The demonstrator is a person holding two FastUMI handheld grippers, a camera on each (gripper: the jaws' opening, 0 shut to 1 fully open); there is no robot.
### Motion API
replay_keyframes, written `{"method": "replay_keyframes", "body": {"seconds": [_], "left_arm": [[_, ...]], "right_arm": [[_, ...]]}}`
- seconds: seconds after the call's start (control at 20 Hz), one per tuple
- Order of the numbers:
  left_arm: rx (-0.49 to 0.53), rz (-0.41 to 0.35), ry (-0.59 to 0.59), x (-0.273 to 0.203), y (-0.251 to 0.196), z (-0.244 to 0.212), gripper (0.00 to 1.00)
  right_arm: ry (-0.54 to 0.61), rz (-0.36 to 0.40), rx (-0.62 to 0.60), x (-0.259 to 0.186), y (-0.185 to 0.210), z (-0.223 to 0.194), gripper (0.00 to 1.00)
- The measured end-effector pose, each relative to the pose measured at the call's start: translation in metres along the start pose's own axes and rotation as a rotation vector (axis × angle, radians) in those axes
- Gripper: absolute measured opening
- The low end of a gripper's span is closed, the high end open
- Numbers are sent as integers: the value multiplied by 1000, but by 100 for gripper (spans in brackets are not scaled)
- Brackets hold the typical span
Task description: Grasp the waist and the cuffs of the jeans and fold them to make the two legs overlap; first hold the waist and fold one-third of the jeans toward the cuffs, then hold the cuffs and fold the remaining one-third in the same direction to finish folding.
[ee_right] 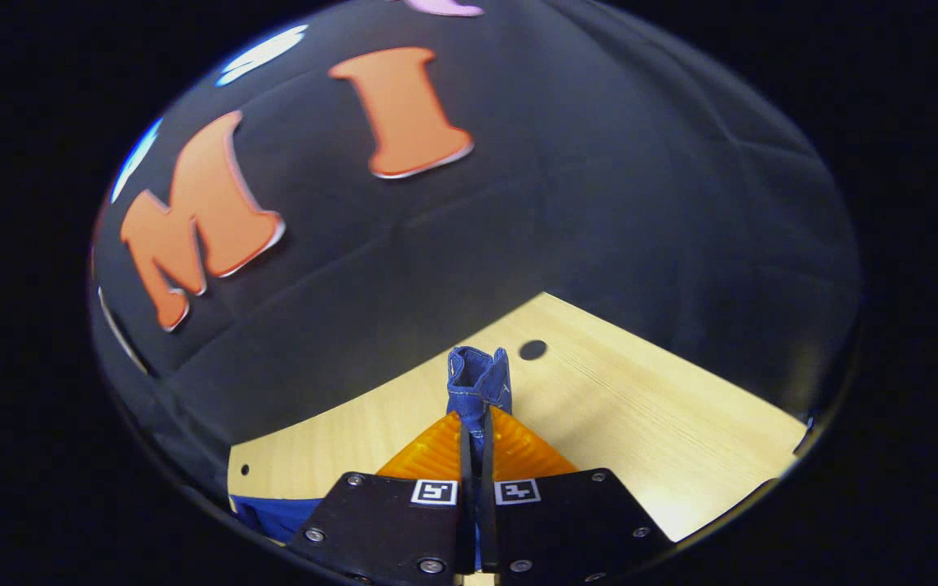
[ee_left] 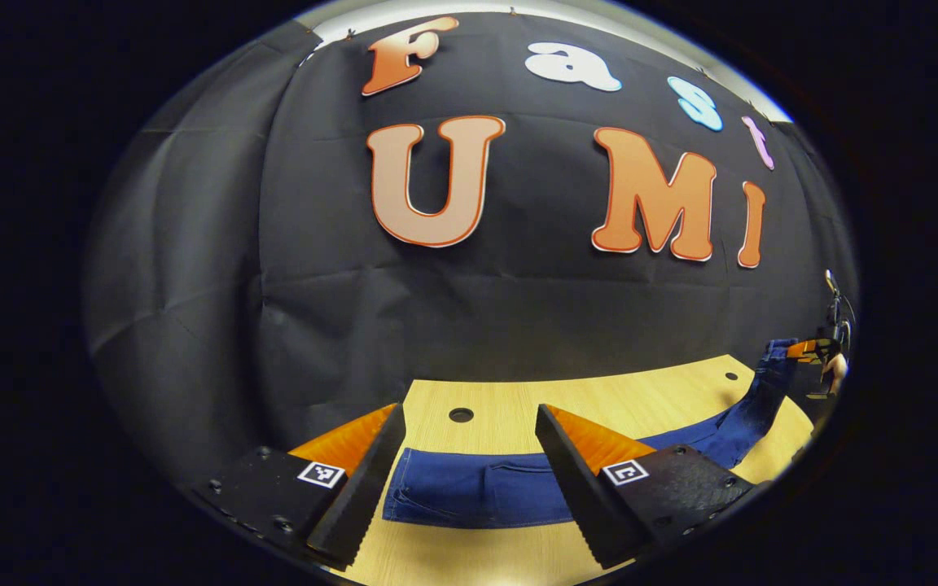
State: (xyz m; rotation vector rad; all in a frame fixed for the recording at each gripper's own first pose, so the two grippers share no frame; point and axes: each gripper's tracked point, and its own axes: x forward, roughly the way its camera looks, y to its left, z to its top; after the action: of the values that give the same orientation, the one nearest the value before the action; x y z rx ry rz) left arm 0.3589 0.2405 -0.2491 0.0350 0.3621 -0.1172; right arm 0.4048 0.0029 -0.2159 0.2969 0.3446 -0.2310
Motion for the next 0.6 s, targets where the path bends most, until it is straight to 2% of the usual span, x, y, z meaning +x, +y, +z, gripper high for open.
{"method": "replay_keyframes", "body": {"seconds": [0.15,0.4,0.6], "left_arm": [[-11,-14,-2,4,30,2,99],[-25,-87,-1,19,65,0,99],[-67,-75,7,29,92,-8,99]], "right_arm": [[-20,63,-116,-32,34,-3,3],[-18,158,-255,-38,90,-26,2],[112,260,-400,-29,114,-76,2]]}}
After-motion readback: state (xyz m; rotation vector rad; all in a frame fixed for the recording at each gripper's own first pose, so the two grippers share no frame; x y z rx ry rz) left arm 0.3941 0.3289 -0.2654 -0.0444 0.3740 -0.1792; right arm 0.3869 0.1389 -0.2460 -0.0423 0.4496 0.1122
